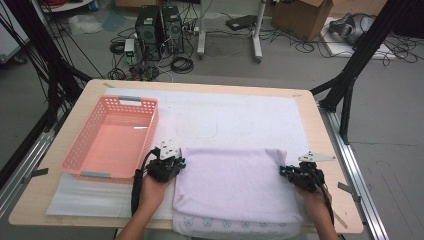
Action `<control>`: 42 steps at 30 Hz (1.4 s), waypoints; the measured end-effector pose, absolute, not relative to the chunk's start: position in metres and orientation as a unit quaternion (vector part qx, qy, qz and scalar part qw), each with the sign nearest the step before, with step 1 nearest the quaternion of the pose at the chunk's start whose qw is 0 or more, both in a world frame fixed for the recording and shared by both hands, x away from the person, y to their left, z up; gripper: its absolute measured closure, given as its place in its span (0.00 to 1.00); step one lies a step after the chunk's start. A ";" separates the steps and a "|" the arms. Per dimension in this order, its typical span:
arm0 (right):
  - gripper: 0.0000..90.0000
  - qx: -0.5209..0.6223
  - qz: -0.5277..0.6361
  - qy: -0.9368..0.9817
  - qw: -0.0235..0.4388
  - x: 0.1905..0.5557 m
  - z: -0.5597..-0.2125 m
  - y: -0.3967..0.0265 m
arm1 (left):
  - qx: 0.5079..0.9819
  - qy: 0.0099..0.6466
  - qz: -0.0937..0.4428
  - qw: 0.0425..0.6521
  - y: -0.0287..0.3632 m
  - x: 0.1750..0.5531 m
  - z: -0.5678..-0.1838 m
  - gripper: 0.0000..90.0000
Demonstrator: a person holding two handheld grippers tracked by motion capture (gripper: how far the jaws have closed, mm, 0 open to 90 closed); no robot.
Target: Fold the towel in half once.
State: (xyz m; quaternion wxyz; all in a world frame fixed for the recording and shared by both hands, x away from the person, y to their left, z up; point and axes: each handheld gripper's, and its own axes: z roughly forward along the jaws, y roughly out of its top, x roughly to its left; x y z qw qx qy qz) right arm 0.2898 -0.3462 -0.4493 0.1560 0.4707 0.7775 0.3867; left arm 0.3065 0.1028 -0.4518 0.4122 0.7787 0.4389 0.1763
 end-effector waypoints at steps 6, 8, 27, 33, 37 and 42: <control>0.95 0.471 0.391 0.774 0.159 0.288 -0.449 -0.346 | 0.758 0.467 0.165 0.425 0.104 0.309 -0.451 0.96; 0.95 0.475 0.394 0.771 0.157 0.288 -0.449 -0.348 | 0.754 0.470 0.164 0.428 0.105 0.309 -0.451 0.96; 0.95 0.480 0.428 0.740 0.197 0.313 -0.426 -0.352 | 0.727 0.483 0.200 0.446 0.098 0.359 -0.416 0.97; 0.95 0.482 0.427 0.734 0.219 0.342 -0.415 -0.352 | 0.703 0.495 0.208 0.467 0.094 0.388 -0.403 0.97; 0.95 0.490 0.431 0.723 0.226 0.364 -0.409 -0.354 | 0.688 0.505 0.209 0.477 0.097 0.404 -0.400 0.97; 0.95 0.486 0.418 0.731 0.233 0.389 -0.406 -0.344 | 0.688 0.515 0.211 0.466 0.100 0.420 -0.410 0.97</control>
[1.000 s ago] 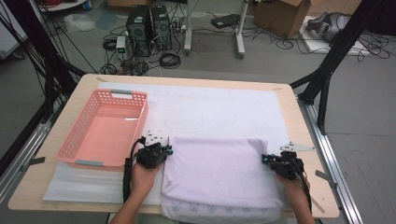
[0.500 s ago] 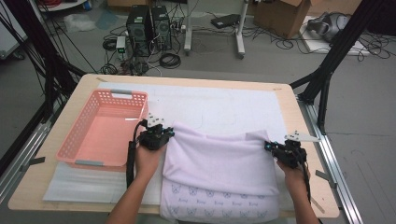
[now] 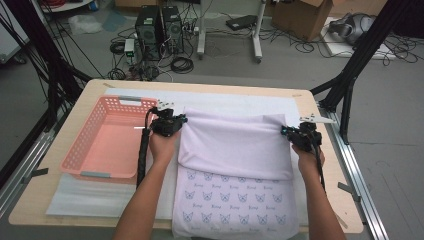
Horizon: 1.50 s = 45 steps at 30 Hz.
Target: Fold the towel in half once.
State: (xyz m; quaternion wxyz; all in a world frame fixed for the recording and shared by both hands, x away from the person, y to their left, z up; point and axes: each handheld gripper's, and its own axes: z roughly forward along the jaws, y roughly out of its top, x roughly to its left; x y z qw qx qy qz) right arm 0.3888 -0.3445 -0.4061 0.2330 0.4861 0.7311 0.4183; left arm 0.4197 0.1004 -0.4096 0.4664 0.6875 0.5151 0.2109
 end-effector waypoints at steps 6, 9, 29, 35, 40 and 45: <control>0.95 0.496 0.409 0.731 0.228 0.409 -0.407 -0.339 | 0.683 0.515 0.203 0.477 0.107 0.435 -0.411 0.97; 0.95 0.495 0.411 0.728 0.236 0.416 -0.406 -0.338 | 0.684 0.513 0.206 0.476 0.106 0.445 -0.409 0.97; 0.62 0.508 0.408 0.734 0.191 0.402 -0.415 -0.335 | 0.720 0.482 0.143 0.478 0.096 0.417 -0.422 0.58; 0.62 0.500 0.415 0.737 0.186 0.382 -0.412 -0.337 | 0.724 0.478 0.130 0.480 0.097 0.394 -0.430 0.58; 0.66 0.492 0.409 0.748 0.177 0.365 -0.416 -0.340 | 0.730 0.467 0.138 0.481 0.096 0.379 -0.428 0.57; 0.68 0.483 0.409 0.757 0.165 0.348 -0.422 -0.342 | 0.733 0.466 0.129 0.478 0.100 0.363 -0.436 0.56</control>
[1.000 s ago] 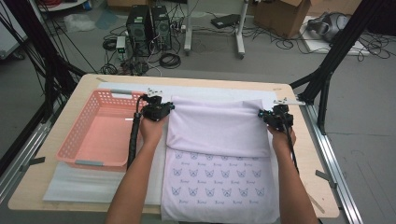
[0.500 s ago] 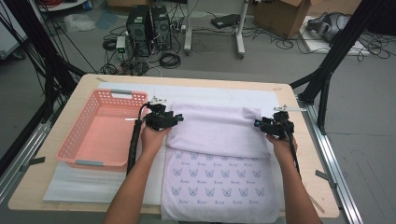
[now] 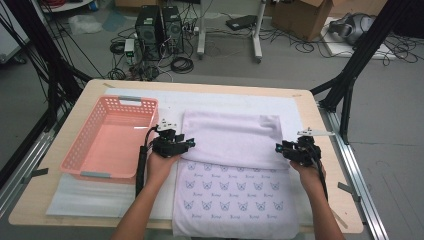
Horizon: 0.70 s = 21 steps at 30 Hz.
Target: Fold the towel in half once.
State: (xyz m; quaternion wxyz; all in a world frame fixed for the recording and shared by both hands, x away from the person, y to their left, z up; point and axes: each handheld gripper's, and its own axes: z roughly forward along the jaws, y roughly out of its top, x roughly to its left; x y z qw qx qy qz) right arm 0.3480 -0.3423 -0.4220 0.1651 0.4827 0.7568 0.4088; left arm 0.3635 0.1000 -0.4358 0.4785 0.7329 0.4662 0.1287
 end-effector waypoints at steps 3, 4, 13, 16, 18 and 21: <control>0.68 0.477 0.407 0.764 0.154 0.340 -0.425 -0.343 | 0.750 0.461 0.117 0.459 0.098 0.359 -0.439 0.53; 0.68 0.476 0.408 0.764 0.151 0.338 -0.427 -0.343 | 0.750 0.460 0.121 0.460 0.098 0.357 -0.440 0.53; 0.71 0.468 0.412 0.771 0.129 0.318 -0.436 -0.344 | 0.762 0.455 0.117 0.446 0.097 0.344 -0.444 0.76; 0.74 0.464 0.405 0.777 0.128 0.312 -0.440 -0.345 | 0.762 0.452 0.125 0.447 0.097 0.339 -0.447 0.87; 0.81 0.463 0.404 0.779 0.124 0.309 -0.443 -0.347 | 0.760 0.449 0.132 0.450 0.099 0.332 -0.450 0.91; 0.91 0.458 0.409 0.780 0.121 0.305 -0.445 -0.348 | 0.753 0.435 0.141 0.473 0.101 0.320 -0.450 0.92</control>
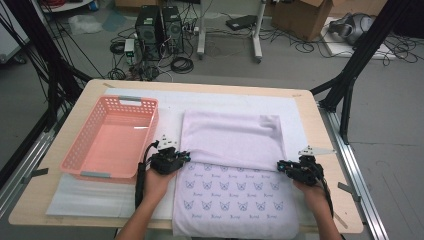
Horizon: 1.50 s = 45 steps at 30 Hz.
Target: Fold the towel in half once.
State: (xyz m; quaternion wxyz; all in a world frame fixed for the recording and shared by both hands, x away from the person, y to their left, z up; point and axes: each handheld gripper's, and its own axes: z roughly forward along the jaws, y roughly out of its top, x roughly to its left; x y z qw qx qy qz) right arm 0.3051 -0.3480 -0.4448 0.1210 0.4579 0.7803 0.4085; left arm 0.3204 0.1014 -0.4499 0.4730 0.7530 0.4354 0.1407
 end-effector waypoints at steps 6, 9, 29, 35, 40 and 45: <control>0.95 0.444 0.413 0.785 0.128 0.293 -0.444 -0.347 | 0.743 0.425 0.141 0.498 0.108 0.304 -0.450 0.93; 0.95 0.437 0.422 0.782 0.137 0.284 -0.444 -0.348 | 0.742 0.411 0.154 0.507 0.110 0.295 -0.449 0.92; 0.95 0.411 0.439 0.782 0.162 0.252 -0.439 -0.351 | 0.751 0.368 0.164 0.523 0.118 0.262 -0.445 0.94; 0.95 0.406 0.443 0.781 0.169 0.243 -0.433 -0.351 | 0.747 0.359 0.168 0.533 0.117 0.251 -0.439 0.94; 0.95 0.403 0.448 0.779 0.175 0.232 -0.429 -0.353 | 0.744 0.354 0.172 0.540 0.118 0.244 -0.435 0.94; 0.95 0.398 0.468 0.764 0.197 0.219 -0.416 -0.352 | 0.738 0.345 0.180 0.550 0.118 0.235 -0.429 0.94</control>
